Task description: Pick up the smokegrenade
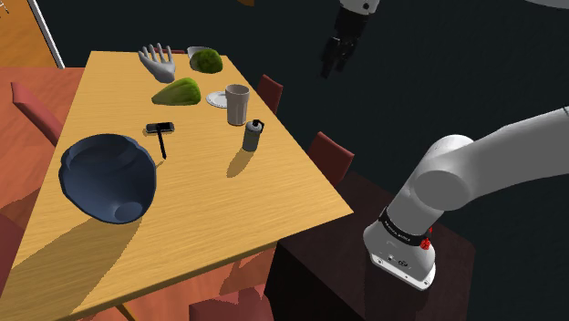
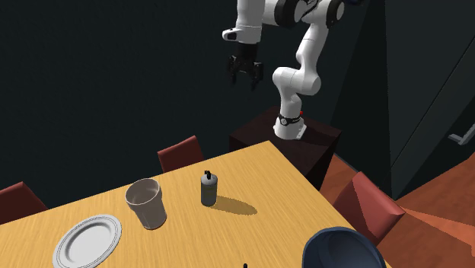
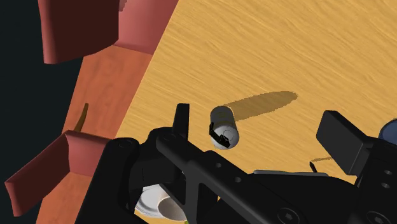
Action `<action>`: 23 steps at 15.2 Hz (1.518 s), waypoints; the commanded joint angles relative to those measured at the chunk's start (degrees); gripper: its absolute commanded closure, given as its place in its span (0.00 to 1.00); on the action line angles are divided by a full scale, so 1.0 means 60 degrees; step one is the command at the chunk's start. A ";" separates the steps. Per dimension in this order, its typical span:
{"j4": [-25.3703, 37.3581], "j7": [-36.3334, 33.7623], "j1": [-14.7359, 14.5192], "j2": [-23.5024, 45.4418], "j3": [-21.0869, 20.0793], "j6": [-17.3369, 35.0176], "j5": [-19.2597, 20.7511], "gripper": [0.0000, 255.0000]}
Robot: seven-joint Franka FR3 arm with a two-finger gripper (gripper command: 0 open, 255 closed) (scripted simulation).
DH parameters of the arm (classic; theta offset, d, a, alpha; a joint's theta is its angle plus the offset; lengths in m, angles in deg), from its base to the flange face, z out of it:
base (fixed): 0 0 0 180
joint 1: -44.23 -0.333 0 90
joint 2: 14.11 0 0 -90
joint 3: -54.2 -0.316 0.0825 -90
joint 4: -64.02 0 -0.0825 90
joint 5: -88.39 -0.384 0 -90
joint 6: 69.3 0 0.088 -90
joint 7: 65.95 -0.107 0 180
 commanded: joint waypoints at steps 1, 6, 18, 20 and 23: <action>-0.0181 -0.0023 -0.0045 0.0473 0.0006 0.0692 -0.0035 0.00; -0.0207 -0.0058 -0.0168 0.1919 0.0011 0.2215 -0.0140 0.00; 0.1109 0.0017 -0.0426 0.6011 -0.0034 0.5112 -0.0538 0.00; 0.1509 0.0046 -0.0455 0.6731 -0.0057 0.5452 -0.0619 0.00; 0.2205 0.0089 -0.0483 0.7819 -0.0104 0.5875 -0.0737 0.00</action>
